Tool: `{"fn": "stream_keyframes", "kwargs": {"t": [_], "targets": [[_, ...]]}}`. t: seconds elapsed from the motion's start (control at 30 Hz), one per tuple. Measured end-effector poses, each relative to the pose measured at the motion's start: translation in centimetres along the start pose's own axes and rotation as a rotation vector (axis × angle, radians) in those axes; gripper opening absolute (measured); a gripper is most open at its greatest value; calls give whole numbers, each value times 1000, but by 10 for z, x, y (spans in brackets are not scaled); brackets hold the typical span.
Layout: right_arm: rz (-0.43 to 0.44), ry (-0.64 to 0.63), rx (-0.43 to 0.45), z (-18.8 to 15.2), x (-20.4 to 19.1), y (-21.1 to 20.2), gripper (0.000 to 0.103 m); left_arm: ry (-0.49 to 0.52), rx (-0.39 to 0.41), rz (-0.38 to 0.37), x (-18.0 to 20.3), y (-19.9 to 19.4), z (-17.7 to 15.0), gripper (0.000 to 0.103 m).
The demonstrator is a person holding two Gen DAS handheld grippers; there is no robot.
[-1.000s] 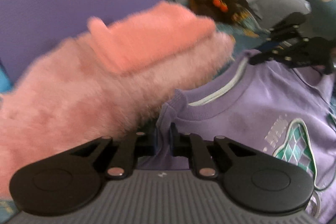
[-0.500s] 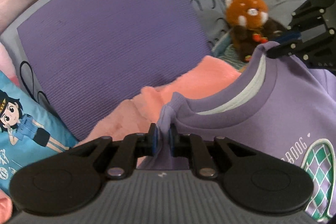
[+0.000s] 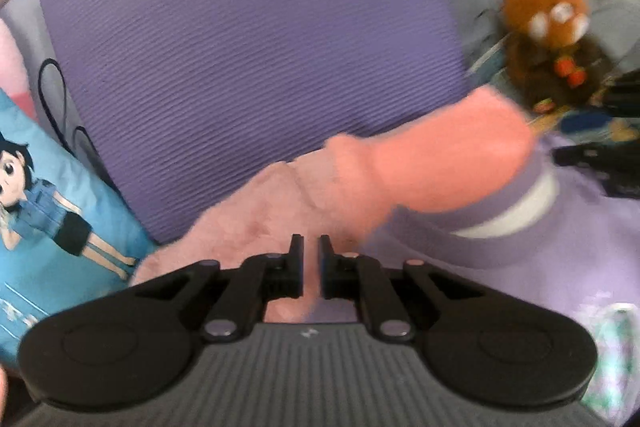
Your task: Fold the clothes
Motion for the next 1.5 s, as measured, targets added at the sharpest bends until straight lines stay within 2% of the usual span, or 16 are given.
{"fn": "stream_keyframes", "kwargs": {"t": [0.03, 0.1, 0.2, 0.3, 0.47, 0.53, 0.67, 0.83, 0.93, 1.07, 1.2, 1.27, 1.3, 1.33, 1.4, 1.5], "targets": [[16, 47, 26, -1, 9, -10, 43, 0, 17, -60, 1, -13, -6, 26], [41, 143, 68, -6, 29, -32, 43, 18, 49, -172, 6, -37, -18, 63], [32, 203, 83, -26, 56, -62, 45, 90, 74, -281, 30, -74, -42, 103], [24, 140, 11, -65, 73, -76, 45, 190, 71, -327, 69, -103, -71, 103], [-65, 83, -149, -139, 90, -88, 45, 264, 27, -272, 125, -137, -114, 103], [-52, 182, -141, -168, 95, -110, 45, 226, -1, -279, 135, -146, -126, 103], [-22, 438, -85, -227, 97, -157, 51, 87, -77, -383, 139, -145, -136, 103], [-52, 788, -44, -281, 104, -189, 53, 29, -140, -391, 153, -141, -145, 103], [-91, 947, -17, -295, 119, -193, 55, 9, -148, -405, 161, -142, -144, 103], [-223, 1164, -100, -309, 139, -189, 56, 13, -140, -440, 170, -143, -137, 103], [-175, 1300, -127, -319, 132, -179, 56, 59, -109, -492, 181, -139, -119, 103], [-100, 1393, -110, -327, 130, -168, 56, 100, -94, -501, 190, -137, -106, 103], [-62, 1432, -96, -331, 129, -161, 45, 119, -86, -511, 195, -137, -100, 103], [-36, 1446, -85, -331, 129, -154, 17, 135, -81, -535, 201, -136, -94, 103], [-56, 1420, -67, -326, 129, -147, 12, 160, -80, -567, 213, -133, -85, 103], [-93, 1352, 93, -302, 135, -171, 11, 243, -54, -556, 240, -128, -76, 103]]}}
Point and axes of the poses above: each gripper's, at about its wrist camera, not at the fingertips, and y roughly the way its jaws point, x to its right, z to its top, the point moved 5 cm from there along y, roughly the way its jaws point, and after that the axes turned 11 degrees about -x, right-handed, at the moved point
